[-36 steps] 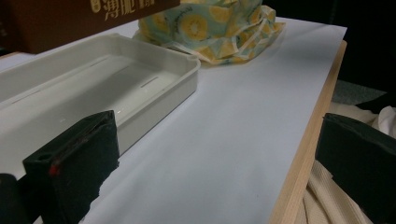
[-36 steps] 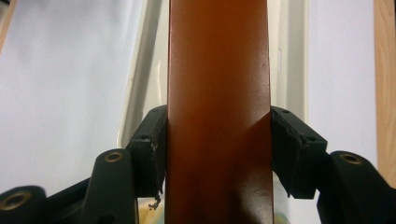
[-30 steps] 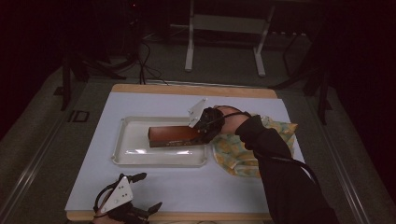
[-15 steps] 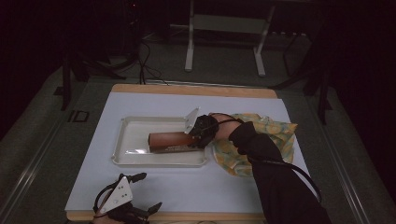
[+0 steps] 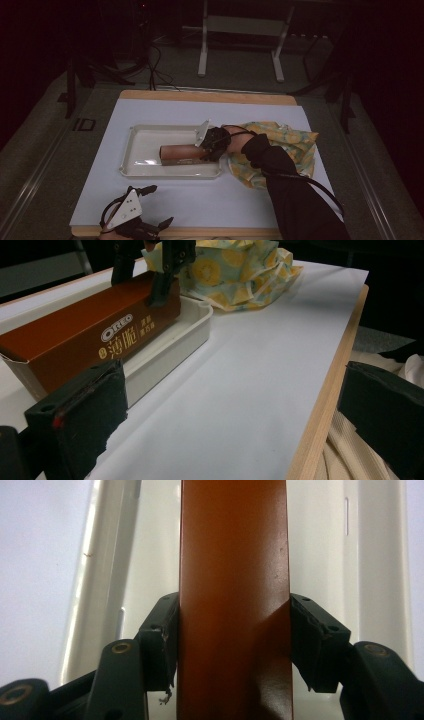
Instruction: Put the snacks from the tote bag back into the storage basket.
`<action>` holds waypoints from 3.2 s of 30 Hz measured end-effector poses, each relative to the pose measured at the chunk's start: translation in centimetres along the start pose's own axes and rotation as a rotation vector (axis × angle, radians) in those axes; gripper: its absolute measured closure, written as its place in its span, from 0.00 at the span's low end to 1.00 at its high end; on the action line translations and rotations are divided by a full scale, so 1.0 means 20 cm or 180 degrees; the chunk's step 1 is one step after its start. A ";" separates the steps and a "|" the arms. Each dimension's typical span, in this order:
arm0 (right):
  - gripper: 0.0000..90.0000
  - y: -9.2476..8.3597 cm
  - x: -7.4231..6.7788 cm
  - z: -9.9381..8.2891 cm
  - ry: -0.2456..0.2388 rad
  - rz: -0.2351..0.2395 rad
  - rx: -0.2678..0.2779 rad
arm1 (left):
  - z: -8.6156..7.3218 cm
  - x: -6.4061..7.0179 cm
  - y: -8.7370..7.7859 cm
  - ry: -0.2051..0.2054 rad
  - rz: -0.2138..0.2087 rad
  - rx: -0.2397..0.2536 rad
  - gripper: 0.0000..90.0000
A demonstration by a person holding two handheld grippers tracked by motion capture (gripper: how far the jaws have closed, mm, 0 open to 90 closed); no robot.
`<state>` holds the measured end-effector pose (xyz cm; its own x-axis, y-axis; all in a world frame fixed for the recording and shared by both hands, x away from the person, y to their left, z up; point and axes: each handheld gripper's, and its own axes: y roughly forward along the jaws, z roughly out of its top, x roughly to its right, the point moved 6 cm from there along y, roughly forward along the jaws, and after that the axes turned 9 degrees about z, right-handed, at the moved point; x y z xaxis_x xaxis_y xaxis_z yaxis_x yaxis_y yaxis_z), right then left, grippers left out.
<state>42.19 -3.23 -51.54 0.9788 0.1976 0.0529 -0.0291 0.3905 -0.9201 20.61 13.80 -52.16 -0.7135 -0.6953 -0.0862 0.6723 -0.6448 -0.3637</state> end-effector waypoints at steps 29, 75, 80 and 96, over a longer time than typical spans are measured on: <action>0.40 -0.05 0.01 0.01 0.0176 0.0002 0.0093 | 0.00 0.00 0.00 0.0001 -0.0012 0.0005 0.00; 0.13 -0.69 -0.08 -0.40 0.1240 -0.1132 0.1317 | 0.00 0.00 0.01 0.0005 0.0002 -0.0013 0.00; 0.14 -0.73 -0.11 -0.50 0.1481 -0.1353 0.1534 | 0.00 0.01 0.01 0.0008 -0.0024 -0.0012 0.00; 0.14 -0.71 -0.27 -0.76 0.2076 -0.1973 0.1706 | 0.00 0.01 0.01 0.0029 -0.0010 -0.0021 0.00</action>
<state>40.37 -23.51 -44.71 0.7678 -0.6343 0.0903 0.5851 0.6366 -0.5025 20.66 13.57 -52.23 -0.7174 -0.6903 -0.0933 0.6687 -0.6449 -0.3700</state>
